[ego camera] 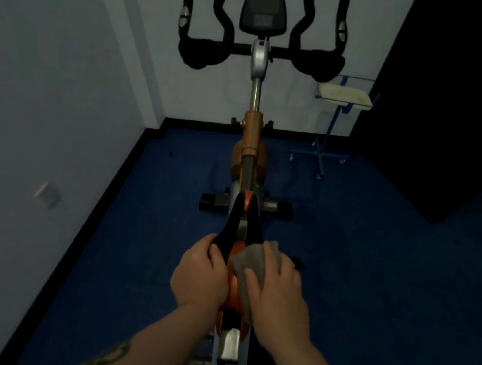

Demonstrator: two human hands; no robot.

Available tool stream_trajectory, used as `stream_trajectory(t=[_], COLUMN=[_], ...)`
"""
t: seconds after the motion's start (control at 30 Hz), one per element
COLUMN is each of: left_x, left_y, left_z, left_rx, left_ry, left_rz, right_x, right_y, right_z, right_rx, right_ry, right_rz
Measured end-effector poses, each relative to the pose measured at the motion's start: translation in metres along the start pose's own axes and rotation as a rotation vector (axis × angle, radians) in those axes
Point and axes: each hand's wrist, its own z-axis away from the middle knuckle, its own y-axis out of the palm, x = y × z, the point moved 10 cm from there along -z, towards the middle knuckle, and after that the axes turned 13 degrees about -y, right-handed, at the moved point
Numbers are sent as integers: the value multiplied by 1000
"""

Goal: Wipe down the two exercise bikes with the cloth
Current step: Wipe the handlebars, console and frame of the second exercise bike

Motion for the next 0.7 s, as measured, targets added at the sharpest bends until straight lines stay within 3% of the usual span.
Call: stream_trajectory(t=[0.1, 0.23, 0.43, 0.6, 0.7], left_x=[-1, -2, 2, -1, -1], left_y=[0, -2, 0, -1, -1], left_z=[1, 2, -2, -1, -1], left_rx=[9, -20, -20, -20, -17], left_ry=[13, 23, 26, 29, 34], left_rz=[30, 11, 16, 4, 17], right_x=[-11, -21, -18, -34, -30], right_y=[-3, -1, -2, 11, 5], right_z=[-7, -33, -7, -60, -33], right_rx=[-37, 38, -90, 76, -59], right_ry=[69, 227, 85, 257, 198], right_rz=[-107, -59, 123, -245, -133])
